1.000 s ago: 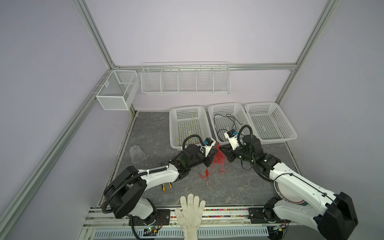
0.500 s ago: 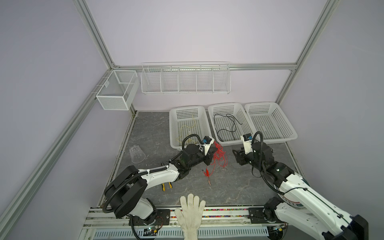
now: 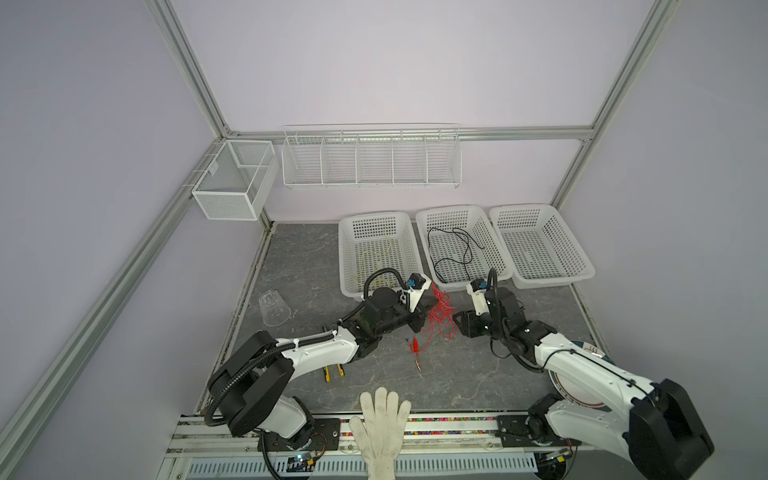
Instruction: Untangle the cables
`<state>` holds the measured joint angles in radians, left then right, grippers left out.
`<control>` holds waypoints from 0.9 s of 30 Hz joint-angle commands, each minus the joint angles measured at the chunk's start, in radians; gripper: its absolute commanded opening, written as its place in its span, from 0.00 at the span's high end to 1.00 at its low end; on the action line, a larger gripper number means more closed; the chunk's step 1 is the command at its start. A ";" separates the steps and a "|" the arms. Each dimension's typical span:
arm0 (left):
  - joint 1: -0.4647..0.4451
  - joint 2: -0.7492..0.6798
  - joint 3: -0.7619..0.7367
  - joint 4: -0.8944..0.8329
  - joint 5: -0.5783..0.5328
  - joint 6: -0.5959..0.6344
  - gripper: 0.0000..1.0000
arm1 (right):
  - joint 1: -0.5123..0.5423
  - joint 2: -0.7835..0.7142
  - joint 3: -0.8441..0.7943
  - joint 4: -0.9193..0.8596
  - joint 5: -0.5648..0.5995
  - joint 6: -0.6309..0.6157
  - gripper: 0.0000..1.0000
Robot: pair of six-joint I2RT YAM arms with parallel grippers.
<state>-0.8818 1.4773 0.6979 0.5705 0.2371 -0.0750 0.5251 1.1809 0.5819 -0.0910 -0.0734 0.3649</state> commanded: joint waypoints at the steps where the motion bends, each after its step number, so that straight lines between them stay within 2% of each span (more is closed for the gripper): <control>1: 0.003 -0.043 0.005 0.049 0.027 -0.009 1.00 | -0.004 0.056 0.023 0.093 -0.052 0.032 0.49; 3: 0.004 -0.049 -0.004 0.054 0.026 -0.007 1.00 | -0.004 0.084 0.032 0.100 -0.052 0.031 0.57; 5: 0.004 -0.055 -0.011 0.051 0.020 -0.003 1.00 | 0.000 0.086 0.031 0.106 -0.042 0.025 0.77; 7: 0.004 -0.057 -0.017 0.037 0.004 0.002 1.00 | 0.001 0.063 0.027 0.093 -0.014 0.017 0.92; 8: 0.003 -0.059 -0.021 0.027 -0.005 0.005 1.00 | 0.004 0.044 0.029 0.073 0.011 0.008 0.94; 22: 0.004 -0.030 -0.108 -0.068 -0.142 0.048 1.00 | 0.027 -0.338 0.130 -0.279 0.273 -0.132 0.94; 27: 0.004 -0.028 -0.137 -0.070 -0.168 0.053 1.00 | 0.026 -0.429 0.220 -0.333 0.302 -0.170 0.94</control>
<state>-0.8822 1.4391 0.5804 0.5144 0.1059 -0.0410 0.5480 0.7952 0.7494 -0.3790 0.1753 0.2382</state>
